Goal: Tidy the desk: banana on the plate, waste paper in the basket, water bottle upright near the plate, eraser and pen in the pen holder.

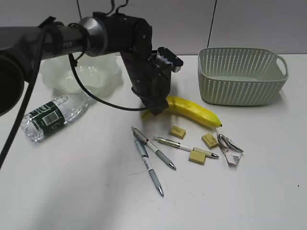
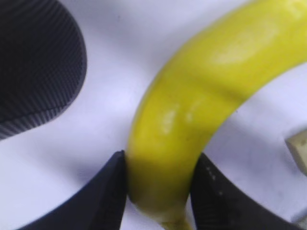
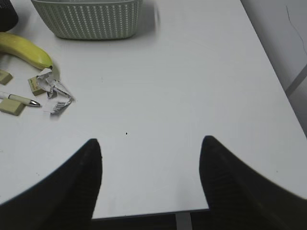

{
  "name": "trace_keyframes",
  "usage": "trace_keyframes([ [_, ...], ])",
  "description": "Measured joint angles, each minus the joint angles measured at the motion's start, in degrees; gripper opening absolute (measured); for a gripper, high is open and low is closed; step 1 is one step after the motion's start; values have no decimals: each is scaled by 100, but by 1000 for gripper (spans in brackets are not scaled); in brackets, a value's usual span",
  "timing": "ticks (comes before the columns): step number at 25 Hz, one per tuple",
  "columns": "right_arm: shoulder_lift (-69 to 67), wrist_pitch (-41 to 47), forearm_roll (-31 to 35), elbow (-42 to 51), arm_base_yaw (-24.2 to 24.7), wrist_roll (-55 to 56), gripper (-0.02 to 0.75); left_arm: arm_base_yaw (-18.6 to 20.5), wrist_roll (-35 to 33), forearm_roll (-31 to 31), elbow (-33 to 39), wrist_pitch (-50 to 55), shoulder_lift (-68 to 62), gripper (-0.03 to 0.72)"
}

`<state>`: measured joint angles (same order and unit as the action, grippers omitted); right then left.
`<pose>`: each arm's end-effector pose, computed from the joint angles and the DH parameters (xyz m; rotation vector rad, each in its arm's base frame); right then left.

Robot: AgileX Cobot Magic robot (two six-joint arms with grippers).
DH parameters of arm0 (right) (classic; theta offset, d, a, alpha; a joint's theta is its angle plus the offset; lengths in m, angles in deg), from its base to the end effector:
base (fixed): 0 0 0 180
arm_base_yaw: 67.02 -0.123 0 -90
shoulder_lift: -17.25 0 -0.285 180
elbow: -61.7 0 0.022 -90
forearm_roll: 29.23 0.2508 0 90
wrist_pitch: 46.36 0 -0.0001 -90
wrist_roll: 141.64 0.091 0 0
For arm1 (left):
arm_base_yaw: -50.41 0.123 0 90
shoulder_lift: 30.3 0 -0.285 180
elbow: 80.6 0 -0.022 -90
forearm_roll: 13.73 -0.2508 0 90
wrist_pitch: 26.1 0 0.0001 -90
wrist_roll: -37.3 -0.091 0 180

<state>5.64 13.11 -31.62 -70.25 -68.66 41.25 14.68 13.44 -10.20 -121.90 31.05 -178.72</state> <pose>0.0057 -0.0031 0.2817 0.0226 2.0783 -0.0020 0.4142 -0.3037 0.1320 1.3942 2.5108 -0.1216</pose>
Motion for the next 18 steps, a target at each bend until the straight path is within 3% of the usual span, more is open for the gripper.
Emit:
trace_keyframes([
  [11, 0, 0, 0, 0, 0, 0, 507, -2, 182, -9, -18, 1009, 1116, 304],
  [14, 0, 0, 0, 0, 0, 0, 507, 5, 620, -153, -18, 1092, 1490, 304],
  [18, 0, 0, 0, 0, 0, 0, 507, 183, 1321, -798, -22, 1109, 1881, 304],
])
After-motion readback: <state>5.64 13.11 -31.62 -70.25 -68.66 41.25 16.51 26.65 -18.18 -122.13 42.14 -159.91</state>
